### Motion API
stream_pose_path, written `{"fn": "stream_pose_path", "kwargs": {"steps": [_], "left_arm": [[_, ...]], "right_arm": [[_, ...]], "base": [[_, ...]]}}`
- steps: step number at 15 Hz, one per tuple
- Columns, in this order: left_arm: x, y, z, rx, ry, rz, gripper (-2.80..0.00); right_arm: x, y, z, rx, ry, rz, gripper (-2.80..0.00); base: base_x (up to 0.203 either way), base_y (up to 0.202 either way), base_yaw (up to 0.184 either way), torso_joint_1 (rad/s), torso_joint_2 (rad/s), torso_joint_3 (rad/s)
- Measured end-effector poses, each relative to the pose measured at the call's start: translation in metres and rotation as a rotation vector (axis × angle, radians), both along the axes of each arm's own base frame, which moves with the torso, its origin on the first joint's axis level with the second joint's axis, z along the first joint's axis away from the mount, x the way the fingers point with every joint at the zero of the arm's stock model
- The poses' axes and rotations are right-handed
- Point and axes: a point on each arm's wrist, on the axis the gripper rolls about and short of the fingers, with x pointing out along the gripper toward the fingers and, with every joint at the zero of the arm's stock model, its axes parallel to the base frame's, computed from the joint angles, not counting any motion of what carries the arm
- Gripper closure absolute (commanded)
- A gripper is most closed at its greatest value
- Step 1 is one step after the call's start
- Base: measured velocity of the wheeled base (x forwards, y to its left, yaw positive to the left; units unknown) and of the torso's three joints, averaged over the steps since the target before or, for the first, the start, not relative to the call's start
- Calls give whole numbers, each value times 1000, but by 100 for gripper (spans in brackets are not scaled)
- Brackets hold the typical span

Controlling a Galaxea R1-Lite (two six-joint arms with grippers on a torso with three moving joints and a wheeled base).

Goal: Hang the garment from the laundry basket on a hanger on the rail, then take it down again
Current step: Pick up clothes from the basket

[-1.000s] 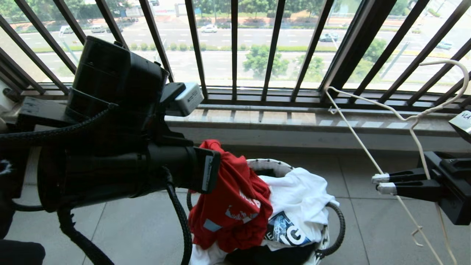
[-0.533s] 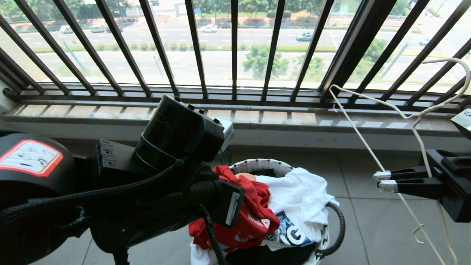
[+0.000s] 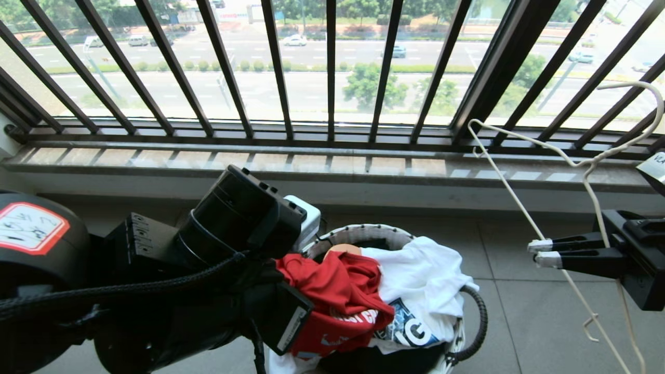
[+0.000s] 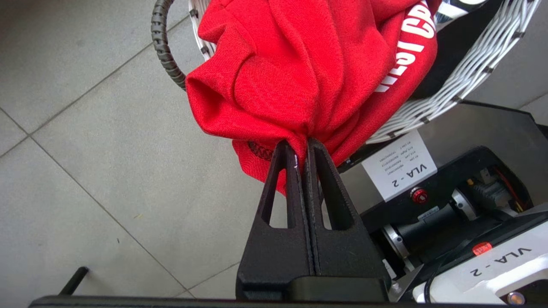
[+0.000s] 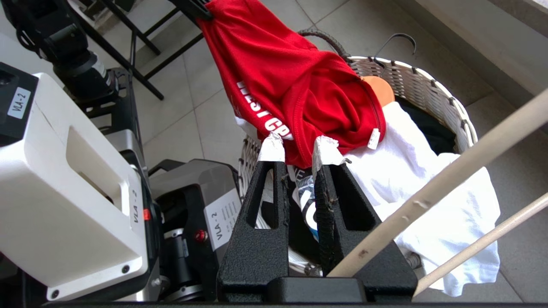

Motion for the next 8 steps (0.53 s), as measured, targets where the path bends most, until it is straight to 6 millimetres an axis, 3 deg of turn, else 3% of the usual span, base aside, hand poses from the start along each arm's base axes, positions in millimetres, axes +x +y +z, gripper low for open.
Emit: {"fn": "stream_pose_path", "kwargs": {"steps": [8], "left_arm": [[8,-7,-40,262,176,2,0]], "right_arm": [[2,-1,0,0,2,-4,0]], "base": [[0,0,0,0,0,0]]}}
